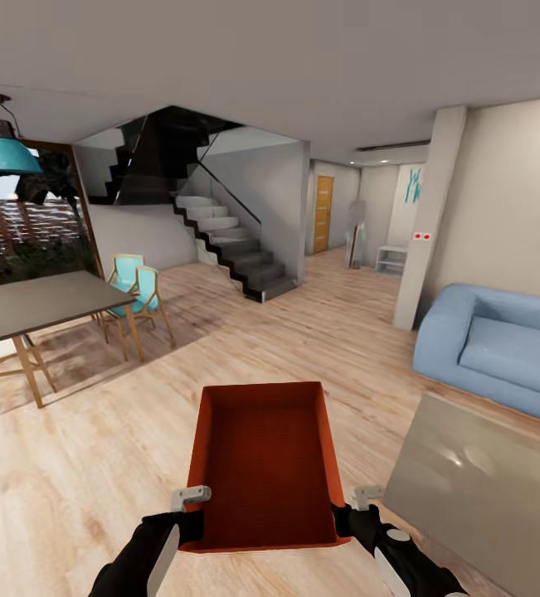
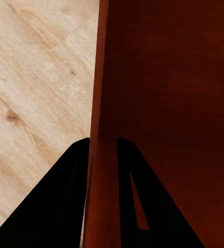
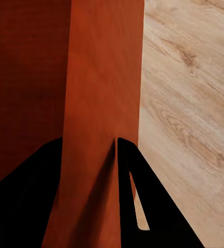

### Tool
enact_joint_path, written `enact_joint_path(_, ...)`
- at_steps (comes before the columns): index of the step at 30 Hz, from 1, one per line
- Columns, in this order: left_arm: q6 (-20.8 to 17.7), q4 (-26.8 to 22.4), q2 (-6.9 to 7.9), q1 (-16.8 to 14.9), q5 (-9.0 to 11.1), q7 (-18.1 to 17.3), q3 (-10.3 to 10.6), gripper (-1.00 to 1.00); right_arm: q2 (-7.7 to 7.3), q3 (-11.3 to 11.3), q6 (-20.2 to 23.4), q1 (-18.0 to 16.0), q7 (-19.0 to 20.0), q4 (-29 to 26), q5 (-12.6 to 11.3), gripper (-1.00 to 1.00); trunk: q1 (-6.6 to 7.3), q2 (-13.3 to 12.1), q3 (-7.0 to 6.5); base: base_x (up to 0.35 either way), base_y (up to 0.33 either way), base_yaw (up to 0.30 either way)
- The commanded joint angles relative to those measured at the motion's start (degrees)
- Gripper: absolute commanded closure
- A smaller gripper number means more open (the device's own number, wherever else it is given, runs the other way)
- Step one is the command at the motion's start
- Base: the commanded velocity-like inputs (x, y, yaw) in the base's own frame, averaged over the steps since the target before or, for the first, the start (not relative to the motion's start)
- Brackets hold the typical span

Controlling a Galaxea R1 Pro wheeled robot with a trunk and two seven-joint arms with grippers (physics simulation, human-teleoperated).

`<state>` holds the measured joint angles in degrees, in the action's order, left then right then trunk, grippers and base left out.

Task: Move the two storage containers from the living room to the garage. In the garage, place one container on the floor and stack the other container on top of it (either order is fine).

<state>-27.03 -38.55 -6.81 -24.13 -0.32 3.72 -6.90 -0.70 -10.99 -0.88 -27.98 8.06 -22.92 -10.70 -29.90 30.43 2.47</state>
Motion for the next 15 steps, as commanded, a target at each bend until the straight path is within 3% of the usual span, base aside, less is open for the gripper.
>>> enact_joint_path(1, 2.33, -0.21, 0.15, -0.04, -2.06, 1.59, -0.31, 1.00, -0.09, -0.26, -0.09, -0.05, 0.21, 0.04, -0.78, 1.00, -0.06, 0.11, 0.12, 0.308, 0.102, 0.000)
enact_joint_path(15, 2.33, -0.21, 0.14, -0.04, -2.11, 1.63, -0.31, 1.00, -0.09, -0.35, -0.09, -0.05, 0.21, 0.67, -0.70, 1.00, -0.06, 0.11, 0.12, 0.308, 0.089, 0.000)
